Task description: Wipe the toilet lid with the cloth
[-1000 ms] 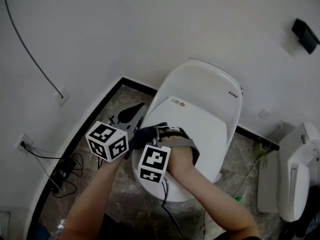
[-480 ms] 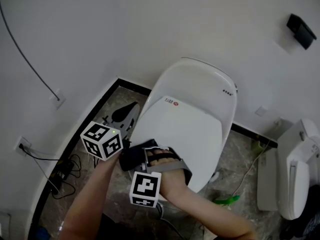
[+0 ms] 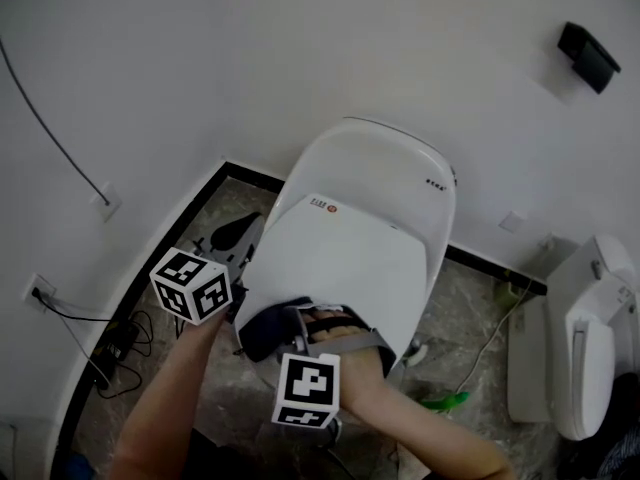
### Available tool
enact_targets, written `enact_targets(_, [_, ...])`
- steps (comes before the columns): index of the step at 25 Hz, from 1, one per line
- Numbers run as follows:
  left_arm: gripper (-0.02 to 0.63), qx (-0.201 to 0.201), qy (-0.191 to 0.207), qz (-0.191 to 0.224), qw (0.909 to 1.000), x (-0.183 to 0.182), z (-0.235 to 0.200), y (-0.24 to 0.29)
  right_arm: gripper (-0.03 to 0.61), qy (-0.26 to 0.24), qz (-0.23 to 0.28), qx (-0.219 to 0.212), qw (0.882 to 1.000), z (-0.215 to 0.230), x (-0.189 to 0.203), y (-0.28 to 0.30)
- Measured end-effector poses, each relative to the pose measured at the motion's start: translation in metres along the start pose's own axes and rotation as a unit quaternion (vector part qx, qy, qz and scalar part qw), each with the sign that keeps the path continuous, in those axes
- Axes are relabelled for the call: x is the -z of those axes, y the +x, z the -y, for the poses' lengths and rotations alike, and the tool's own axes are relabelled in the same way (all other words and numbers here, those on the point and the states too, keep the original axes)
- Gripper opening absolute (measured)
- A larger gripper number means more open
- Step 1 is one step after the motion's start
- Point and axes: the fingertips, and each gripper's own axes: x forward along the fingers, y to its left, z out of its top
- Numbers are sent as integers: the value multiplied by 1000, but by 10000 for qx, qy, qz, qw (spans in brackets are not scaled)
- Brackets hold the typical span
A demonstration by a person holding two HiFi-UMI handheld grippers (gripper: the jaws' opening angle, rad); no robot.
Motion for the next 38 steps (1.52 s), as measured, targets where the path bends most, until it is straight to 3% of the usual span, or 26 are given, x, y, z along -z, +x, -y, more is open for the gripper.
enact_targets(4, [12,120,184,-27,9998,-6,19,1,66,625,-435,418,9962,66,77,0])
enact_targets(8, [12,225,273,-60,9994,-8,39,1,66,1093,-993,906,9849,138,157,8])
enact_targets(11, [12,281,306,-31,9991,-12,50,1,66,1337,-1259,1116,9766,175,196,23])
enact_targets(19, [12,412,245,-158,9987,-1,60,2,66,1797,-1743,1063,9623,193,261,74])
enact_targets(25, [12,568,405,-123,9975,-1,69,7,66,1856,-1746,657,9648,159,272,88])
enact_targets(38, [12,818,386,-364,9952,23,84,27,66,1323,-1613,835,9744,121,230,60])
